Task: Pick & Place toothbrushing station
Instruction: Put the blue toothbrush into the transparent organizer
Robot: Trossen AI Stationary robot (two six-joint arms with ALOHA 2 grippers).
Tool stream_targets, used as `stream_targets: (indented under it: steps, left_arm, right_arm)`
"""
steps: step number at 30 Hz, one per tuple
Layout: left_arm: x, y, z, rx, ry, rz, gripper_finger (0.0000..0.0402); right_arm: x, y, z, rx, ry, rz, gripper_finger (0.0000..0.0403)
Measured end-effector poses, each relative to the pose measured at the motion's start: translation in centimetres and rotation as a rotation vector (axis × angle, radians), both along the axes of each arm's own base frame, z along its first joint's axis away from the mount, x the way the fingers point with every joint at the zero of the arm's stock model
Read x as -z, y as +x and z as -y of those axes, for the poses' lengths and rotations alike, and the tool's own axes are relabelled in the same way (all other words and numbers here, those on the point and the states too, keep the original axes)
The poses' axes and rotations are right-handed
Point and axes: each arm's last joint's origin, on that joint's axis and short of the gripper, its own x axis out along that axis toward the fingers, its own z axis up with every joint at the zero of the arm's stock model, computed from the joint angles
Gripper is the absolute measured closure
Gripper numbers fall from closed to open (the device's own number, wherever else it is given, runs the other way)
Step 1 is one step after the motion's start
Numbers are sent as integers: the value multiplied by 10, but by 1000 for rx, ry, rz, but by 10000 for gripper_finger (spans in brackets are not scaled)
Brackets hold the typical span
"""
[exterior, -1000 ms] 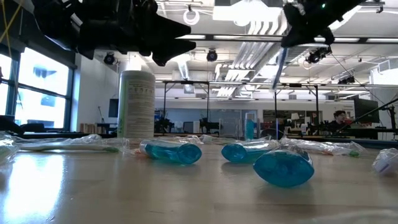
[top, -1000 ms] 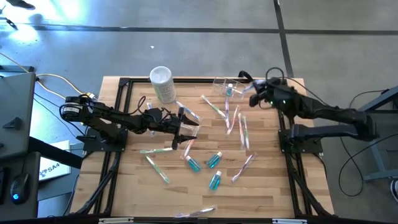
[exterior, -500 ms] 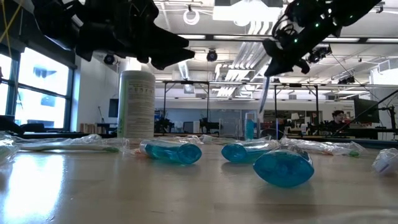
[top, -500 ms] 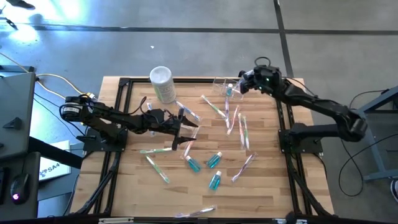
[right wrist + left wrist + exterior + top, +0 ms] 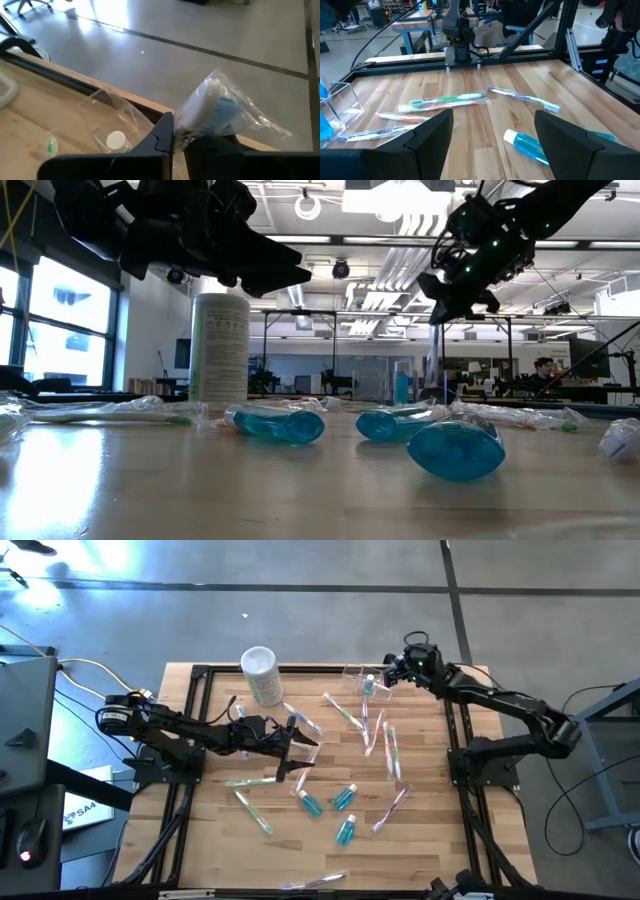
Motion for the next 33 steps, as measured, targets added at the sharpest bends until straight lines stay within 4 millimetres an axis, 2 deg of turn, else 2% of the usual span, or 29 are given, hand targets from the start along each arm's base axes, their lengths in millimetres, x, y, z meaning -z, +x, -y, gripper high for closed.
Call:
stream_targets:
  steps: [6,15,24,33]
  left_arm:
    - [0,0,0,0,1,-1,126]
    - [3,0,0,0,-2,-27,126]
    - [3,0,0,2,-8,-33,126]
    - [3,0,0,-1,-24,-36,126]
  right_arm:
    - [15,9,13,-37,31,22,390]
    - [31,17,21,-39,52,6,388]
    - [32,20,23,-48,36,18,317]
    - [1,10,9,-100,-50,64,226]
